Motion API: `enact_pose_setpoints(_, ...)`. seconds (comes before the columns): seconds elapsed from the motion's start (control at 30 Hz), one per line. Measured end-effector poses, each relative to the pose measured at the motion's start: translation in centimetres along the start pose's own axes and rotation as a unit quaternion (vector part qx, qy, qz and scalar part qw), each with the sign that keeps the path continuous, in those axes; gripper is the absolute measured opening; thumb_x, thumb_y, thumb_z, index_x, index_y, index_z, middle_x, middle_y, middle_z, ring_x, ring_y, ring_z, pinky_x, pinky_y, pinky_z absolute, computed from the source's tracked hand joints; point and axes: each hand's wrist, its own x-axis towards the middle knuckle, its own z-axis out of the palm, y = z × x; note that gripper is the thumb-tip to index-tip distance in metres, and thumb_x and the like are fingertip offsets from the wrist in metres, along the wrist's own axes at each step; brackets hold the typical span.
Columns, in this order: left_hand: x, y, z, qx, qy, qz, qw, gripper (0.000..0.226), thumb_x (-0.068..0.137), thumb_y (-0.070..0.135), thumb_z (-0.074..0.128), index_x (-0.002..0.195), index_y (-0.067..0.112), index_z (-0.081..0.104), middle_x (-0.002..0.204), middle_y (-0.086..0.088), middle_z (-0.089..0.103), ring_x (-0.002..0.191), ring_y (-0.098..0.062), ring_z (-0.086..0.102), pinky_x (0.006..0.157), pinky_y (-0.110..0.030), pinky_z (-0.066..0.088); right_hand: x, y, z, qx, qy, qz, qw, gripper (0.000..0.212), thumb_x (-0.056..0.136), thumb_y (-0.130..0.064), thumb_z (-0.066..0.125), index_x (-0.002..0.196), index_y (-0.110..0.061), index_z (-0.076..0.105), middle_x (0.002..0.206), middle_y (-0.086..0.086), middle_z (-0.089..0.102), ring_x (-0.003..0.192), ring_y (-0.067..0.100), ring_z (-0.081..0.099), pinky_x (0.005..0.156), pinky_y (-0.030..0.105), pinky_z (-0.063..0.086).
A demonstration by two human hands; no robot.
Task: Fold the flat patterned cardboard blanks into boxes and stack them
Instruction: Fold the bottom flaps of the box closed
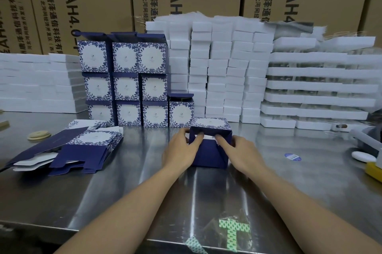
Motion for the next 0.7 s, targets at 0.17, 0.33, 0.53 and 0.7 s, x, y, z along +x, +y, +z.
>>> enact_pose_setpoints(0.17, 0.2, 0.0, 0.0, 0.008, -0.007, -0.015, 1.000, 0.051, 0.088, 0.079, 0.048, 0.115, 0.036, 0.052, 0.103, 0.014, 0.064, 0.094, -0.014, 0.062, 0.075, -0.037, 0.047, -0.2, -0.2, 0.2, -0.014, 0.001, -0.007, 1.000, 0.072, 0.085, -0.090, 0.036, 0.086, -0.023, 0.063, 0.086, -0.006, 0.070, 0.082, 0.019, 0.066, 0.081, 0.040, 0.056)
enact_pose_setpoints(0.33, 0.4, 0.2, 0.3, -0.182, -0.103, 0.007, 0.978, 0.042, 0.085, 0.063, 0.068, 0.116, 0.034, 0.067, 0.122, 0.000, 0.070, 0.109, -0.014, 0.070, 0.091, -0.033, 0.057, 0.2, 0.7, 0.4, 0.057, -0.032, -0.026, 0.998, 0.064, 0.082, -0.090, 0.047, 0.097, -0.030, 0.064, 0.094, -0.014, 0.072, 0.086, 0.008, 0.067, 0.074, 0.032, 0.051)
enact_pose_setpoints(0.53, 0.4, -0.1, 0.2, -0.176, -0.100, 0.007, 0.979, 0.037, 0.095, 0.022, 0.076, 0.118, 0.043, 0.057, 0.107, 0.026, 0.068, 0.087, 0.016, 0.066, 0.065, -0.001, 0.046, 1.4, 1.7, 1.5, 0.045, -0.035, -0.039, 0.998, 0.033, 0.092, -0.059, 0.069, 0.107, -0.032, 0.059, 0.100, -0.015, 0.069, 0.087, 0.001, 0.064, 0.078, 0.034, 0.051)
enact_pose_setpoints(0.7, 0.3, -0.1, 0.2, -0.159, -0.078, 0.010, 0.984, 0.040, 0.096, 0.021, 0.076, 0.130, 0.030, 0.055, 0.109, 0.020, 0.066, 0.093, 0.009, 0.062, 0.069, -0.006, 0.048, 1.6, 1.9, 1.7, 0.045, -0.027, -0.039, 0.998, 0.037, 0.091, -0.060, 0.070, 0.110, -0.029, 0.061, 0.096, -0.015, 0.068, 0.087, 0.005, 0.065, 0.078, 0.035, 0.053)
